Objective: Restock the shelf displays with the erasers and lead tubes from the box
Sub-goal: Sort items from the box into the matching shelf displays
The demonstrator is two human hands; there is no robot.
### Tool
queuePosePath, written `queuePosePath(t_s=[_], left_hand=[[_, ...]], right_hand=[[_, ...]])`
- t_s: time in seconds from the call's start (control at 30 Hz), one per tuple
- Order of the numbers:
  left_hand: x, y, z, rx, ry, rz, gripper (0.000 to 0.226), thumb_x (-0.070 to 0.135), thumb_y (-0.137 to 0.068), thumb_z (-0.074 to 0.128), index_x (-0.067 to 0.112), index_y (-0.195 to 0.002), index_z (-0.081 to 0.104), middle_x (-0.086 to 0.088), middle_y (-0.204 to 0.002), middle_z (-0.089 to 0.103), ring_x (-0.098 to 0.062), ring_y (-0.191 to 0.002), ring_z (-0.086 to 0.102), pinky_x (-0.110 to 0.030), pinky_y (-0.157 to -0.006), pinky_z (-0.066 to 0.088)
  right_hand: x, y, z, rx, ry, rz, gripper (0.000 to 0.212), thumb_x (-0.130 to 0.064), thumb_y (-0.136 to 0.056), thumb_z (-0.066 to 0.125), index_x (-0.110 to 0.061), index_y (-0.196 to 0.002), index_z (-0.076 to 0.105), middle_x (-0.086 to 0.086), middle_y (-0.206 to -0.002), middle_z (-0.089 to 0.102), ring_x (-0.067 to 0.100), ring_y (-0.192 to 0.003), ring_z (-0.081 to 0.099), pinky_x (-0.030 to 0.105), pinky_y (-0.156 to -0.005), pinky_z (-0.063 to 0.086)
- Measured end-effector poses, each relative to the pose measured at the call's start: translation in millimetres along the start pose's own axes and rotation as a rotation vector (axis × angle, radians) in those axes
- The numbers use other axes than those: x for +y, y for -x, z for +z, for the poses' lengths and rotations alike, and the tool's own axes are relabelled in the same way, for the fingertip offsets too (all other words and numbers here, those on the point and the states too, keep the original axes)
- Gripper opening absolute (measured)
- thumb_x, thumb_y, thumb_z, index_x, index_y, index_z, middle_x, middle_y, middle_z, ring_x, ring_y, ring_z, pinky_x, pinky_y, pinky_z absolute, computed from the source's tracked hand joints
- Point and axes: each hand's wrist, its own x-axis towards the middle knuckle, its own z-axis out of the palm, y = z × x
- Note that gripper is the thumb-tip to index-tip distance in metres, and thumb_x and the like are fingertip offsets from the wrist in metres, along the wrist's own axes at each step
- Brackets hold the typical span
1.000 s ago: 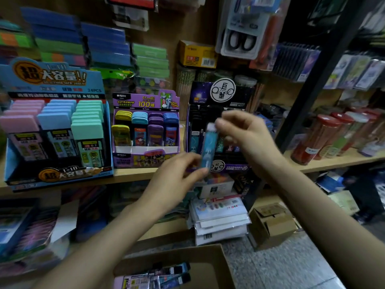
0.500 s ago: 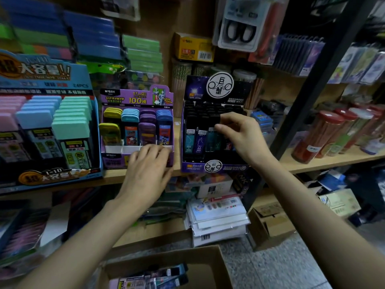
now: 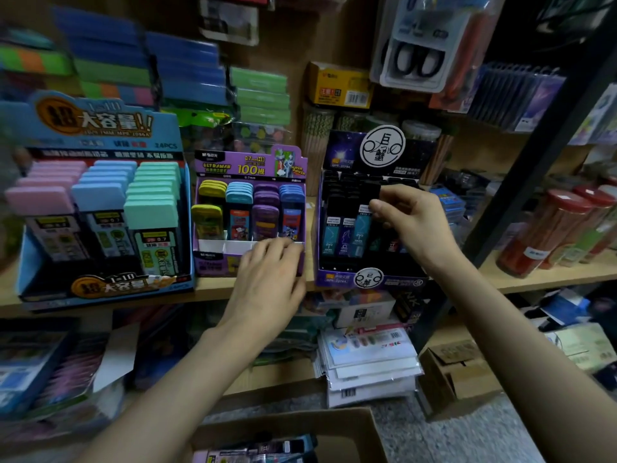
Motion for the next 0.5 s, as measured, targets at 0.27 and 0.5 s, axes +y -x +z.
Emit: queuePosePath(t_s=[0.27,0.5], left_hand=[[27,-35,-11,0.174,0.209,0.119,0.041,0.012,-0.092,0.051,0.013,-0.133,0.047,0.000,-0.134,0.047,-0.016,-0.122,0.042,-0.029,-0.099,0.032],[31,-59,-11,0.126,-0.101,0.246,0.056,0.010,-0.086,0.057,0.010,-0.140,0.042,-0.007,-0.139,0.047,-0.026,-0.128,0.042,-0.039,-0.099,0.036]], right_hand=[[1,-2,-10,-0.023,0.109,-0.003,0.005,-0.010,-0.089,0.062,-0.009,-0.092,0.065,-0.002,-0.079,0.064,0.016,-0.078,0.061,0.033,-0.075,0.049],[8,0,-13,0.036,0.121,-0.013,0.004,-0.012,-0.087,0.064,-0.014,-0.087,0.062,-0.008,-0.075,0.060,0.008,-0.071,0.056,0.026,-0.070,0.046]])
